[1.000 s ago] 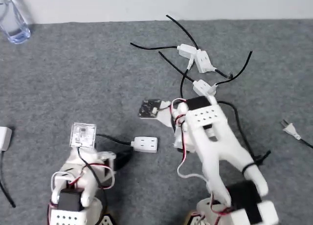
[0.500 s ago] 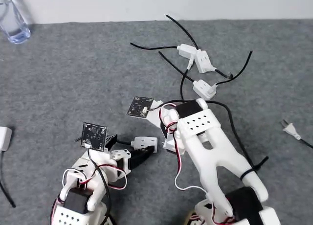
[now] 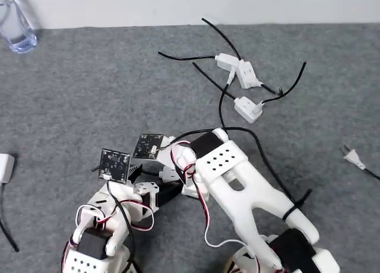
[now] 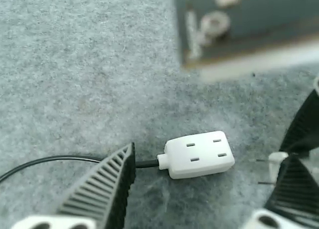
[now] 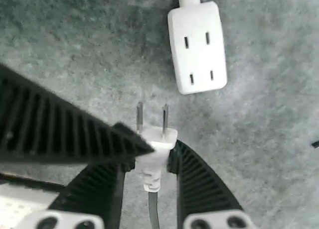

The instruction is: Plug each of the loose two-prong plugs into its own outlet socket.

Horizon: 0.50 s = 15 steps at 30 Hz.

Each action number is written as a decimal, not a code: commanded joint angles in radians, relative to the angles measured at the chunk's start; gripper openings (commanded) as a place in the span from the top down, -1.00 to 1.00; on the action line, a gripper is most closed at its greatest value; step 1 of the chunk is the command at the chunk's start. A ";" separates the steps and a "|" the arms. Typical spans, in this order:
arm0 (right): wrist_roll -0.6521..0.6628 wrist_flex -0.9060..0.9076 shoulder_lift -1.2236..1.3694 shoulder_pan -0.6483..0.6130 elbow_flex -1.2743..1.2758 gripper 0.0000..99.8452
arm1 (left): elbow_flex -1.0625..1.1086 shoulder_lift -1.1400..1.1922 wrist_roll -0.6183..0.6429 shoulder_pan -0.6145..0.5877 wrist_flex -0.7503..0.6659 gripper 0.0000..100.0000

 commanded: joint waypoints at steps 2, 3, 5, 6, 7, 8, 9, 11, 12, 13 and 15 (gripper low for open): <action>-0.008 0.085 -0.039 0.008 -0.133 0.98 | -0.010 -0.014 0.008 0.005 0.005 0.17; -0.008 0.099 -0.039 0.008 -0.150 0.98 | -0.010 -0.014 0.008 0.005 0.005 0.17; -0.009 0.122 -0.039 0.007 -0.176 0.98 | -0.010 -0.014 0.008 0.005 0.005 0.17; -0.009 0.131 -0.039 0.005 -0.186 0.98 | -0.010 -0.014 0.008 0.005 0.005 0.17; -0.012 0.134 -0.039 0.004 -0.189 0.98 | -0.010 -0.014 0.008 0.005 0.005 0.17; -0.015 0.134 -0.039 0.001 -0.190 0.98 | -0.010 -0.014 0.008 0.005 0.005 0.17; -0.015 0.134 -0.039 -0.005 -0.192 0.98 | -0.010 -0.014 0.008 0.005 0.005 0.17; -0.017 0.134 -0.039 -0.012 -0.192 0.98 | -0.010 -0.014 0.008 0.005 0.005 0.17; -0.017 0.134 -0.039 -0.013 -0.192 0.98 | -0.010 -0.014 0.008 0.005 0.005 0.17; -0.017 0.134 -0.041 -0.013 -0.193 0.98 | -0.010 -0.014 0.008 0.005 0.005 0.17; -0.017 0.134 -0.054 -0.013 -0.193 0.98 | -0.010 -0.014 0.008 0.005 0.006 0.17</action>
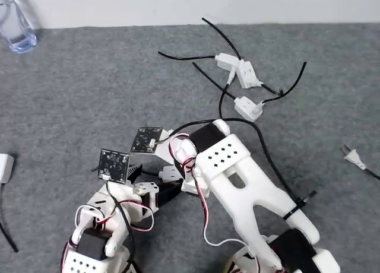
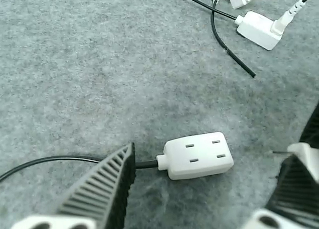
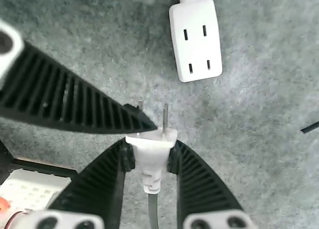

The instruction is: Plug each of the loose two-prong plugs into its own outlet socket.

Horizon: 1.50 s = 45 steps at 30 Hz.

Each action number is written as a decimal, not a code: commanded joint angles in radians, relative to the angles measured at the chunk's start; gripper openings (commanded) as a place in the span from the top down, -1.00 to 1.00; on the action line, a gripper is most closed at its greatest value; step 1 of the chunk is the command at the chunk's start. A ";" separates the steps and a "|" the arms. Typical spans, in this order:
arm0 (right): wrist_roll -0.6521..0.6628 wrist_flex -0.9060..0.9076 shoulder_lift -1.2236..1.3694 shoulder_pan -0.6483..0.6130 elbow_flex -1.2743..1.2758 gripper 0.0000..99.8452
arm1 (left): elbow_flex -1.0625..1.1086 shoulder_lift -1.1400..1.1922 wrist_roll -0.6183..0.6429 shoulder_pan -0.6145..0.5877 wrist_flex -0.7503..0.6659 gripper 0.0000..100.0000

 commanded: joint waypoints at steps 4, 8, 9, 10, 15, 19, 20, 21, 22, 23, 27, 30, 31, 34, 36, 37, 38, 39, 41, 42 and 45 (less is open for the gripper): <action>-0.011 0.013 -0.145 -0.010 -0.066 0.98 | -0.008 -0.014 0.002 0.005 0.005 0.17; -0.037 0.015 -0.234 -0.008 -0.060 0.98 | -0.008 -0.014 0.000 0.005 0.005 0.17; -0.037 0.015 -0.252 -0.008 -0.051 0.98 | -0.008 -0.014 0.000 0.005 0.005 0.17; -0.037 0.013 -0.266 -0.010 -0.040 0.98 | -0.008 -0.014 0.000 0.005 0.005 0.17; -0.037 0.002 -0.295 -0.005 0.005 0.98 | -0.008 -0.014 0.000 0.005 0.005 0.17; -0.037 0.001 -0.298 -0.005 0.006 0.98 | -0.008 -0.014 0.000 0.005 0.005 0.17; -0.037 0.001 -0.298 -0.007 0.006 0.98 | -0.008 -0.014 0.000 0.005 0.005 0.17; -0.038 0.001 -0.297 -0.007 0.006 0.98 | -0.008 -0.014 0.000 0.005 0.005 0.17; -0.038 -0.001 -0.297 -0.007 0.006 0.98 | -0.008 -0.014 0.000 0.005 0.005 0.17; -0.044 -0.008 -0.298 -0.005 0.008 0.98 | -0.008 -0.014 0.000 0.005 0.005 0.17; -0.094 -0.035 -0.295 -0.010 0.008 0.98 | -0.008 -0.014 0.000 0.005 0.005 0.17; -0.101 -0.050 -0.291 -0.012 0.008 0.98 | -0.008 -0.014 0.000 0.005 0.005 0.17; -0.101 -0.059 -0.291 -0.010 0.009 0.98 | -0.008 -0.014 0.002 0.005 0.005 0.17; -0.100 -0.064 -0.291 -0.007 0.006 0.98 | -0.008 -0.014 -0.002 0.003 0.020 0.17; -0.098 -0.064 -0.297 -0.005 0.003 0.98 | -0.008 -0.014 -0.002 -0.002 0.031 0.17; -0.098 -0.062 -0.300 -0.005 0.002 0.98 | -0.008 -0.014 -0.002 -0.017 0.032 0.17; -0.098 -0.058 -0.300 -0.004 -0.005 0.98 | -0.008 -0.014 -0.003 -0.038 0.032 0.17; -0.098 -0.051 -0.300 -0.004 -0.015 0.98 | -0.008 -0.014 -0.005 -0.068 0.032 0.17; -0.098 -0.045 -0.300 0.007 -0.032 0.98 | -0.010 -0.014 -0.021 -0.150 0.034 0.17; -0.098 -0.039 -0.292 0.013 -0.046 0.98 | -0.013 -0.014 -0.052 -0.204 0.048 0.17; -0.114 -0.038 -0.288 0.016 -0.072 0.98 | -0.012 -0.015 -0.193 -0.399 0.097 0.17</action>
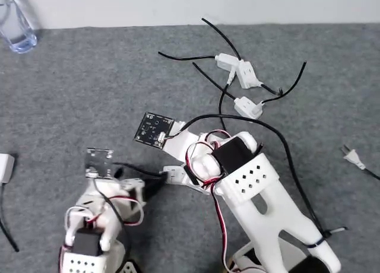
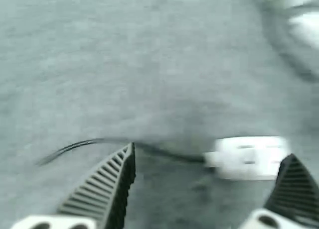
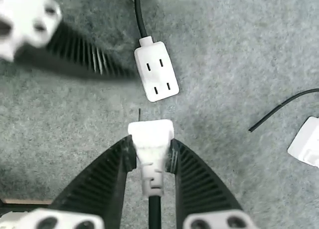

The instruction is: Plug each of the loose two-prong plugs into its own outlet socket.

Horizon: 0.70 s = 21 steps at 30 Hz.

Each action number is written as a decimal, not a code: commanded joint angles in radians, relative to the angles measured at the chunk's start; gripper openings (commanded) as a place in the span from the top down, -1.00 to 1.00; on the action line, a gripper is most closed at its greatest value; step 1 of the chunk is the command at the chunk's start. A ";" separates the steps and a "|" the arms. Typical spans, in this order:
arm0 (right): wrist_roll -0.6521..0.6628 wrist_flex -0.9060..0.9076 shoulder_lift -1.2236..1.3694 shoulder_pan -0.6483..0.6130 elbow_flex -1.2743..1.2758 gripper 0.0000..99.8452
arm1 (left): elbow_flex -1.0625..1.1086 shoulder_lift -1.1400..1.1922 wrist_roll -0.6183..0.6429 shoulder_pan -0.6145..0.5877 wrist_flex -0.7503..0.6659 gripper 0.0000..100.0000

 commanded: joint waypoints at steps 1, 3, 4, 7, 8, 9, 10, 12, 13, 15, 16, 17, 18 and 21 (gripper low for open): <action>-0.020 0.007 -0.016 0.013 -0.083 0.98 | -0.008 -0.015 -0.195 -0.284 0.066 0.17; -0.018 0.016 -0.012 0.013 -0.083 0.98 | -0.008 -0.015 -0.288 -0.419 0.089 0.17; -0.018 0.021 0.001 0.015 -0.084 0.98 | -0.008 -0.015 -0.322 -0.479 0.097 0.17; -0.017 0.022 0.077 0.028 -0.084 0.98 | -0.008 -0.015 -0.370 -0.609 0.100 0.17; -0.012 0.021 0.116 0.036 -0.092 0.98 | -0.008 -0.015 -0.371 -0.638 0.110 0.17; -0.005 0.022 0.159 0.045 -0.109 0.98 | -0.008 -0.015 -0.373 -0.657 0.118 0.17; 0.002 0.028 0.202 0.064 -0.130 0.98 | -0.008 -0.015 -0.373 -0.663 0.118 0.17; 0.017 0.059 0.294 0.088 -0.198 0.98 | -0.008 -0.015 -0.371 -0.661 0.118 0.17; 0.023 0.076 0.337 0.097 -0.239 0.98 | -0.008 -0.015 -0.370 -0.661 0.118 0.17; 0.043 0.111 0.410 0.113 -0.316 0.98 | -0.008 -0.015 -0.368 -0.661 0.118 0.17; 0.054 0.128 0.444 0.114 -0.356 0.98 | -0.008 -0.015 -0.368 -0.661 0.118 0.17; 0.061 0.147 0.478 0.114 -0.394 0.98 | -0.008 -0.015 -0.368 -0.660 0.118 0.17; 0.066 0.162 0.510 0.111 -0.431 0.98 | -0.008 -0.015 -0.368 -0.660 0.118 0.17; 0.077 0.203 0.598 0.079 -0.520 0.98 | -0.008 -0.015 -0.368 -0.660 0.118 0.17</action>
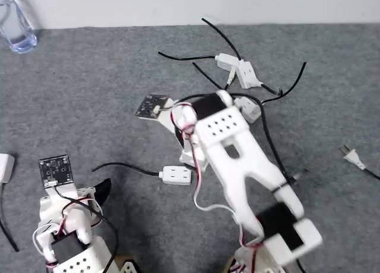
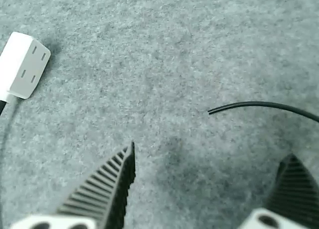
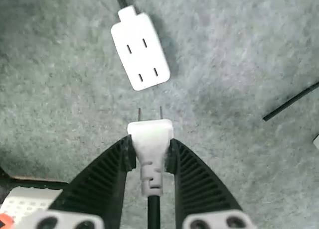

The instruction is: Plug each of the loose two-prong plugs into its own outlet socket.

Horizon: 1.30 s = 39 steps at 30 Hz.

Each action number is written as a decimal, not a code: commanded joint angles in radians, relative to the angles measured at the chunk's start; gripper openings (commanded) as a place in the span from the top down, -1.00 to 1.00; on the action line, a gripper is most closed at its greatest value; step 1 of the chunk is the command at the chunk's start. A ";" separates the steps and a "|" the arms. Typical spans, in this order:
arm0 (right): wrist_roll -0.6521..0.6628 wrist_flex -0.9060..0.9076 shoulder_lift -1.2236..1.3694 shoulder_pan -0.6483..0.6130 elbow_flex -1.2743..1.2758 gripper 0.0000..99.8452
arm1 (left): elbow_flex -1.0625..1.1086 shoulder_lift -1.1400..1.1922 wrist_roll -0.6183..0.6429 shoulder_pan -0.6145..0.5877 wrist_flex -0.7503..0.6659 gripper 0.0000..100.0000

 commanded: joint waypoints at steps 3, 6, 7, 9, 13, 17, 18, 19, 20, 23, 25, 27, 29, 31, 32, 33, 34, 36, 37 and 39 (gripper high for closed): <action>0.021 0.073 0.133 -0.062 -0.187 0.98 | -0.008 -0.015 -0.005 -0.006 0.005 0.17; 0.041 0.076 0.213 -0.088 -0.222 0.98 | -0.008 -0.015 -0.005 -0.006 0.005 0.17; 0.046 0.074 0.239 -0.093 -0.233 0.98 | -0.008 -0.015 -0.005 -0.006 0.005 0.17; 0.048 0.074 0.282 -0.094 -0.259 0.98 | -0.008 -0.015 -0.005 -0.006 0.005 0.17; 0.089 0.082 0.331 -0.090 -0.295 0.98 | -0.008 -0.015 -0.005 -0.006 0.005 0.17; 0.147 0.097 0.331 -0.091 -0.298 0.98 | -0.008 -0.015 -0.005 -0.006 0.005 0.17; 0.161 0.099 0.331 -0.088 -0.298 0.98 | -0.008 -0.015 -0.005 -0.006 0.005 0.17; 0.178 0.099 0.331 -0.087 -0.298 0.98 | -0.008 -0.015 -0.005 -0.006 0.005 0.17; 0.195 0.099 0.331 -0.079 -0.298 0.98 | -0.008 -0.015 -0.005 -0.006 0.005 0.17; 0.230 0.090 0.331 -0.064 -0.298 0.98 | -0.008 -0.015 -0.005 -0.006 0.005 0.17; 0.247 0.079 0.334 -0.048 -0.298 0.98 | -0.008 -0.015 -0.005 -0.006 0.005 0.17; 0.261 0.056 0.337 -0.035 -0.298 0.98 | -0.008 -0.015 -0.005 -0.006 0.005 0.17; 0.261 0.041 0.338 -0.019 -0.298 0.98 | -0.008 -0.015 -0.005 -0.006 0.005 0.17; 0.284 0.035 0.338 -0.012 -0.296 0.98 | -0.008 -0.015 -0.005 -0.006 0.005 0.17; 0.296 0.035 0.338 -0.012 -0.296 0.98 | -0.008 -0.015 -0.005 -0.006 0.005 0.17; 0.299 0.030 0.338 -0.012 -0.293 0.98 | -0.008 -0.015 -0.005 -0.006 0.005 0.17; 0.301 0.028 0.340 -0.013 -0.293 0.98 | -0.008 -0.015 -0.005 -0.006 0.005 0.17; 0.302 0.016 0.340 -0.019 -0.292 0.98 | -0.008 -0.015 -0.005 -0.006 0.005 0.17; 0.302 0.008 0.340 -0.019 -0.292 0.98 | -0.008 -0.015 -0.005 -0.006 0.005 0.17; 0.302 -0.002 0.341 -0.018 -0.292 0.98 | -0.008 -0.015 -0.005 -0.006 0.005 0.17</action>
